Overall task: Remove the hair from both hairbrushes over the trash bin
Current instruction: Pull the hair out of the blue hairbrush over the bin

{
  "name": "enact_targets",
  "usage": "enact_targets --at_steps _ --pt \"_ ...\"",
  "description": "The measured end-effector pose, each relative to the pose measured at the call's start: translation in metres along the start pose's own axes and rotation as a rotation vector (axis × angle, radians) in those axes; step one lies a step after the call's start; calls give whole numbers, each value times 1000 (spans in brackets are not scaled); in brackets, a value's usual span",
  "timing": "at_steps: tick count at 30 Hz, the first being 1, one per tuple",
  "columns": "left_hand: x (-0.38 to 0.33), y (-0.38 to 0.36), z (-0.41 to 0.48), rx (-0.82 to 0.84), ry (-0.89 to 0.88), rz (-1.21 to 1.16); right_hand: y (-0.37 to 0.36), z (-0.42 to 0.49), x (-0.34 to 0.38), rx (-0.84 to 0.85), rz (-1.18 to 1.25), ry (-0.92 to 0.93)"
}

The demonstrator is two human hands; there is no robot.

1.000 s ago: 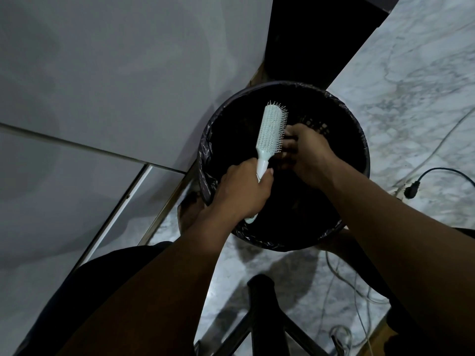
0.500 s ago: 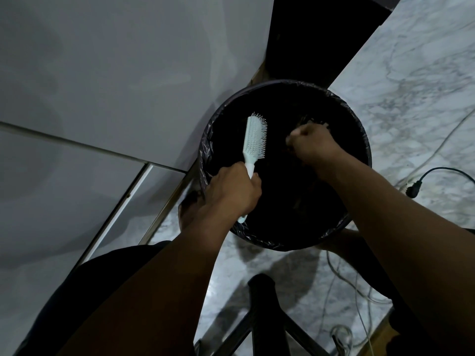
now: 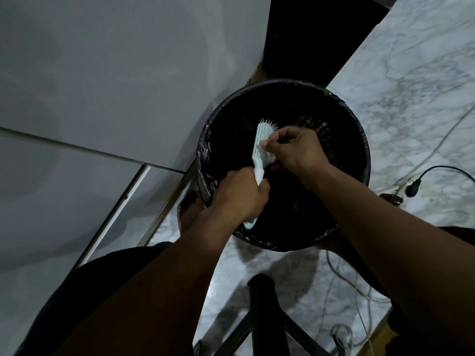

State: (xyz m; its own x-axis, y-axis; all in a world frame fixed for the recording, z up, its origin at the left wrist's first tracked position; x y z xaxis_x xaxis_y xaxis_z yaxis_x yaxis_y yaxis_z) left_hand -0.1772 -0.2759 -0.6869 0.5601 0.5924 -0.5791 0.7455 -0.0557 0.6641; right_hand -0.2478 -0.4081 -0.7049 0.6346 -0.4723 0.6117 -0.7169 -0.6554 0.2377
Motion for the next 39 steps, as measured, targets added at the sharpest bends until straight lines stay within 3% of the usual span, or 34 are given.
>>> enact_targets --at_steps 9,15,19,24,29,32,34,36,38,39 --pt "-6 6 0 -62 -22 3 10 1 6 -196 -157 139" --pt "-7 11 -1 -97 -7 -55 13 -1 -8 -99 450 -244" --pt "-10 6 0 -63 -13 -35 -1 -3 -12 61 300 -222" --pt "-15 5 -1 -41 -53 -160 14 3 -4 -174 169 -39" --pt "-18 4 -1 -23 -73 -192 25 -2 1 -306 -76 63" --pt "-9 3 -1 -29 -2 -224 34 -3 1 -361 63 12" --pt "-4 4 -1 -40 30 -219 35 2 2 -273 195 -49" --pt "-5 4 -2 -28 24 -215 19 5 3 -27 284 -103" --pt "-10 3 -2 -1 -7 -230 1 2 2 156 255 -128" --pt "-13 2 -2 8 -24 -228 -2 0 2 168 251 -114"
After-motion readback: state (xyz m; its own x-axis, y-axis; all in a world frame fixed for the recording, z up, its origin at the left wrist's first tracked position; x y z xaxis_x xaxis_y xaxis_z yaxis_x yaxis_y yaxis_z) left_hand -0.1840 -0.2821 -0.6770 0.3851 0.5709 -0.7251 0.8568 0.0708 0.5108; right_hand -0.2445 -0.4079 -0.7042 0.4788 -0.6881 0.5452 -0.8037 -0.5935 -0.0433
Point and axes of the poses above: each hand's wrist, its own z-axis towards the middle knuckle, its own y-axis out of the back of the hand, x = y × z, the point moved 7 cm from there along z, towards the middle knuckle, and after that the axes turned 11 degrees about -y, right-handed, at the moved point
